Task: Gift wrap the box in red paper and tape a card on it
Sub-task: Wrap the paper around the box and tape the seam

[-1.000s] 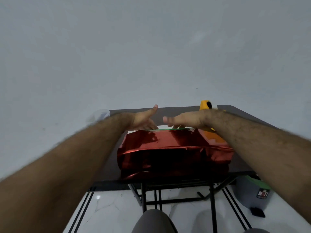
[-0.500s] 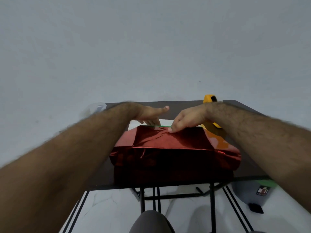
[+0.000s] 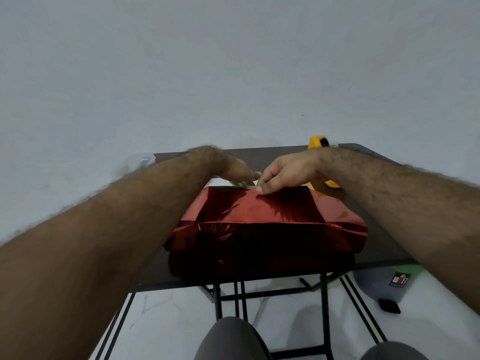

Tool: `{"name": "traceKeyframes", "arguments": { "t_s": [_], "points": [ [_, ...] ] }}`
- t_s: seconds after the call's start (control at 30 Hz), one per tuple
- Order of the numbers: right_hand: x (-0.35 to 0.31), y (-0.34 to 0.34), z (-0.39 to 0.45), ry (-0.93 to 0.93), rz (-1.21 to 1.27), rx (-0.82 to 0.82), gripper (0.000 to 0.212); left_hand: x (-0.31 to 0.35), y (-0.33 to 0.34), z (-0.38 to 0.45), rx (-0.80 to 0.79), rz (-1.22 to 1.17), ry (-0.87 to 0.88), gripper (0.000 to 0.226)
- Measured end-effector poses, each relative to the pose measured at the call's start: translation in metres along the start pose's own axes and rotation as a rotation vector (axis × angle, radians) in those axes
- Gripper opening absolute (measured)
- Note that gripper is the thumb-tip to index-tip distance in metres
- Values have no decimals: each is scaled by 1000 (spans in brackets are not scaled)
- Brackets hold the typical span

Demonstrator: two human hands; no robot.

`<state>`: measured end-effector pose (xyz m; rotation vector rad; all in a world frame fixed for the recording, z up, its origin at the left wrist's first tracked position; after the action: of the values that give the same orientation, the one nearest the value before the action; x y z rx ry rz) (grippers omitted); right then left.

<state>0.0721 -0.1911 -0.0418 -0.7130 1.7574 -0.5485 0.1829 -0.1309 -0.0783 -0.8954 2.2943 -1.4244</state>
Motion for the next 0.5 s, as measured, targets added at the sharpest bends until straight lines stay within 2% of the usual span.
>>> {"name": "traceKeyframes", "arguments": {
  "t_s": [0.2,0.3,0.4,0.5],
  "points": [
    [-4,7,1,-8,-145,-3,36,-9,1,-3,53,-69,43,66],
    [-1,10,-1,9,-165,-14,48,-22,-14,-1,213,-157,79,61],
    [8,-11,2,24,-157,98,53,-55,-37,9,391,20,-12,47],
    [30,-49,14,52,-175,278,40,-78,-33,26,295,246,-92,59]
  ]
}}
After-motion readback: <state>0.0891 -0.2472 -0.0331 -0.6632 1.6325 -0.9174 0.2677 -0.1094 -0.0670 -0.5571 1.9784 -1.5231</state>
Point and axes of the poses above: each hand's wrist, its own z-axis towards the middle knuckle, its own y-axis out of the palm, x = y × z, the point moved 10 cm from there along z, towards the middle knuckle, and after that the axes turned 11 degrees about z, right-handed, at the moved point
